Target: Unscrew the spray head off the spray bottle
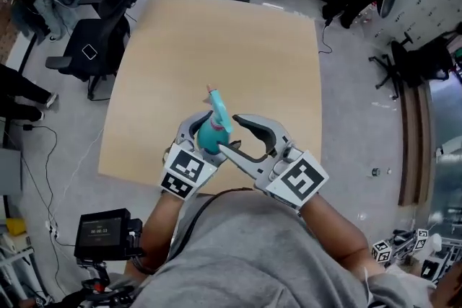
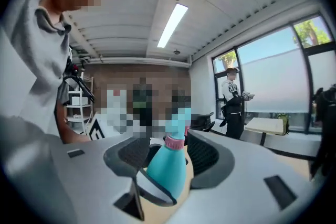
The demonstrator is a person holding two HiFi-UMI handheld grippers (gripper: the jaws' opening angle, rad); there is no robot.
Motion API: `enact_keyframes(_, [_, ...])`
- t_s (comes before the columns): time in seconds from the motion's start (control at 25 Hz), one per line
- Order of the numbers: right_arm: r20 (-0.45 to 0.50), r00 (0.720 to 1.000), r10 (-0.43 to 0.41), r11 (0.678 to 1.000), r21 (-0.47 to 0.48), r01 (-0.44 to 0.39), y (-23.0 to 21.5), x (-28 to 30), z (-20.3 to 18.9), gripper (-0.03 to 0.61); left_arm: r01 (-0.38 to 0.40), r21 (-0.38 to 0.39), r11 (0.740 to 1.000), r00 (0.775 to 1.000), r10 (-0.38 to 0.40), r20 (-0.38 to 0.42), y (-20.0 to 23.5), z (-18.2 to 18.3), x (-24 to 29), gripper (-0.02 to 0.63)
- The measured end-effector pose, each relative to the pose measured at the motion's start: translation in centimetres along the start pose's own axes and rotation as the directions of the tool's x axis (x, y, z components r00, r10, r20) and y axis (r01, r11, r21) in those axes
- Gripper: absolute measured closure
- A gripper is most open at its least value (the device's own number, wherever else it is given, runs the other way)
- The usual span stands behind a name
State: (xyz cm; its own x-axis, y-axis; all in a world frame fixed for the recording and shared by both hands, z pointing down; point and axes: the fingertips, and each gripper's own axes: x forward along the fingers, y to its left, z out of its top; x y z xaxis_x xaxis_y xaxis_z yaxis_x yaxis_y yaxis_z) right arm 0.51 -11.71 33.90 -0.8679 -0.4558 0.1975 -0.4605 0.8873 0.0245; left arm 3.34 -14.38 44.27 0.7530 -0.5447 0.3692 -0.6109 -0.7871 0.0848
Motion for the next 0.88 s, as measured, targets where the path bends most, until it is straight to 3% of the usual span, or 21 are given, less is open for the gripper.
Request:
enact_keyframes(0.16, [-0.054,0.990,-0.131,0.989,0.054,0.134,-1.9,0.9,-1.7,0.374,-0.032,0.100,0.994,0.999,0.035,-0.032,-1.2,0.0,1.3,0.219])
enact_keyframes(0.28, [-0.052,0.988,-0.145,0.986,0.079,0.149,-2.0,0.5,-1.8,0.402,-0.024,0.135,0.991,0.999,0.030,-0.040,-2.3,0.1,1.6,0.219])
enact_keyframes(0.36, [-0.025,0.995,-0.095,0.991,0.095,0.097,-1.4,0.2,-1.1,0.423,0.043,0.125,0.991,0.999,-0.040,-0.027,-3.5,0.3,1.3,0.219])
enact_keyframes(0.44, [-0.007,1.000,-0.005,0.994,0.107,0.006,-0.6,-0.1,-0.5,0.426,0.204,0.073,0.976,0.979,-0.205,0.010,-5.1,0.7,0.7,0.219])
enact_keyframes(0.48, [0.006,0.998,0.056,0.992,0.110,-0.057,-0.1,-0.2,-0.1,0.426,0.307,0.040,0.951,0.951,-0.308,0.039,-6.1,1.1,0.2,0.219])
enact_keyframes(0.56, [0.031,0.976,0.216,0.972,0.089,-0.218,1.3,-0.8,1.1,0.426,0.492,0.012,0.870,0.866,-0.491,0.100,-8.1,2.2,-1.3,0.219])
enact_keyframes(0.64, [0.036,0.912,0.409,0.911,0.031,-0.410,3.4,-1.8,2.4,0.426,0.637,0.063,0.768,0.760,-0.639,0.120,-10.1,3.3,-3.2,0.219])
enact_keyframes(0.76, [0.029,0.743,0.669,0.743,-0.016,-0.669,6.6,-3.5,4.0,0.426,0.794,0.152,0.588,0.584,-0.808,0.078,-12.7,4.0,-6.9,0.219])
enact_keyframes(0.8, [0.027,0.682,0.731,0.683,-0.016,-0.731,7.4,-4.0,4.5,0.426,0.827,0.167,0.536,0.533,-0.843,0.066,-13.3,4.2,-7.8,0.219])
enact_keyframes(0.88, [0.021,0.574,0.819,0.574,-0.019,-0.818,8.4,-4.9,5.2,0.426,0.870,0.182,0.459,0.454,-0.888,0.068,-14.2,4.8,-8.8,0.219])
